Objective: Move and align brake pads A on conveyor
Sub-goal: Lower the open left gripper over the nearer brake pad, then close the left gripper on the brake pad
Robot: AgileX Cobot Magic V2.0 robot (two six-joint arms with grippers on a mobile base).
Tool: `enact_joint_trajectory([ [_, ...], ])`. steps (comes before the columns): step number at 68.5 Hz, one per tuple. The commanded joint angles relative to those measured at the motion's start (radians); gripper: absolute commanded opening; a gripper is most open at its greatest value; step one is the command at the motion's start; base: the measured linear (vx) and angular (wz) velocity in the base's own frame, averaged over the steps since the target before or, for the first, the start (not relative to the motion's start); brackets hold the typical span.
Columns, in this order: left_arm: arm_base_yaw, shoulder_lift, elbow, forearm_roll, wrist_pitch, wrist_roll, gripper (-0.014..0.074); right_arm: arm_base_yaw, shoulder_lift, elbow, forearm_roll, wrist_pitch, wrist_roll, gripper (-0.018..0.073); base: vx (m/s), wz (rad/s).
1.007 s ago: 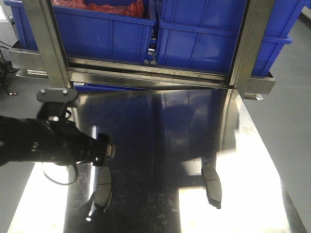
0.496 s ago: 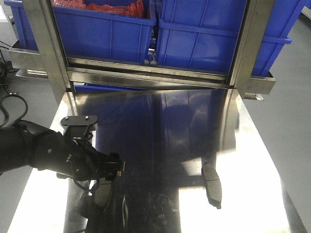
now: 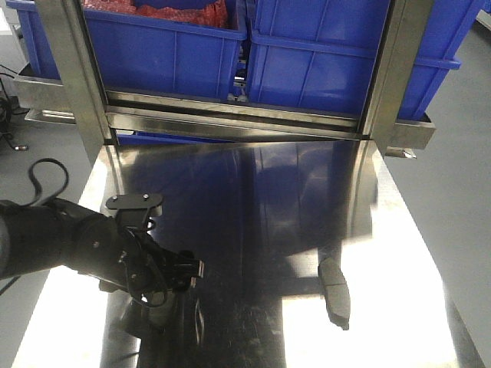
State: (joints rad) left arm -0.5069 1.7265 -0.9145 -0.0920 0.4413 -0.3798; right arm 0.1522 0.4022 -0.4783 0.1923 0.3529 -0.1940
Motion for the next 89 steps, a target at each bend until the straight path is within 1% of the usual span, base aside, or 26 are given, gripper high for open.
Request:
enact_joint_trajectory([
  [1, -0.018, -0.018, -0.025, -0.011, -0.039, -0.021, 0.0606, -0.003, 0.01, -0.028, 0.001, -0.076, -0.006, -0.001, 0.0, 0.0],
  [12, -0.023, -0.005, -0.026, -0.003, -0.03, -0.034, 0.0597, -0.003, 0.01, -0.028, 0.001, -0.076, -0.006, -0.001, 0.0, 0.0],
  [22, -0.023, -0.005, -0.026, -0.002, -0.012, -0.035, 0.0546, -0.003, 0.01, -0.028, 0.001, -0.076, -0.006, -0.001, 0.0, 0.0],
  [28, -0.023, -0.005, -0.026, -0.002, 0.0, -0.043, 0.0486, -0.003, 0.01, -0.028, 0.001, -0.076, -0.006, -0.001, 0.0, 0.0],
  [37, -0.023, -0.005, -0.026, 0.007, 0.02, -0.05, 0.0362, -0.003, 0.01, -0.028, 0.001, -0.076, -0.006, -0.001, 0.0, 0.0],
  [45, -0.023, -0.005, -0.026, 0.017, 0.025, -0.058, 0.0268, -0.003, 0.01, -0.028, 0.001, -0.076, -0.006, -0.001, 0.0, 0.0],
  [54, -0.023, -0.005, -0.026, 0.017, 0.028, -0.058, 0.0176, -0.003, 0.01, -0.028, 0.001, -0.076, -0.006, -0.001, 0.0, 0.0],
  [61, -0.023, -0.005, -0.026, 0.017, 0.029, -0.058, 0.0125, -0.003, 0.01, -0.028, 0.001, -0.076, -0.006, -0.001, 0.0, 0.0],
  [75, -0.023, -0.011, -0.026, 0.017, 0.016, -0.058, 0.006, -0.003, 0.01, -0.028, 0.001, -0.076, -0.006, -0.001, 0.0, 0.0],
  [89, -0.023, -0.012, -0.026, 0.017, 0.005, -0.057, 0.005, -0.003, 0.01, -0.028, 0.001, -0.076, -0.006, -0.001, 0.0, 0.0],
])
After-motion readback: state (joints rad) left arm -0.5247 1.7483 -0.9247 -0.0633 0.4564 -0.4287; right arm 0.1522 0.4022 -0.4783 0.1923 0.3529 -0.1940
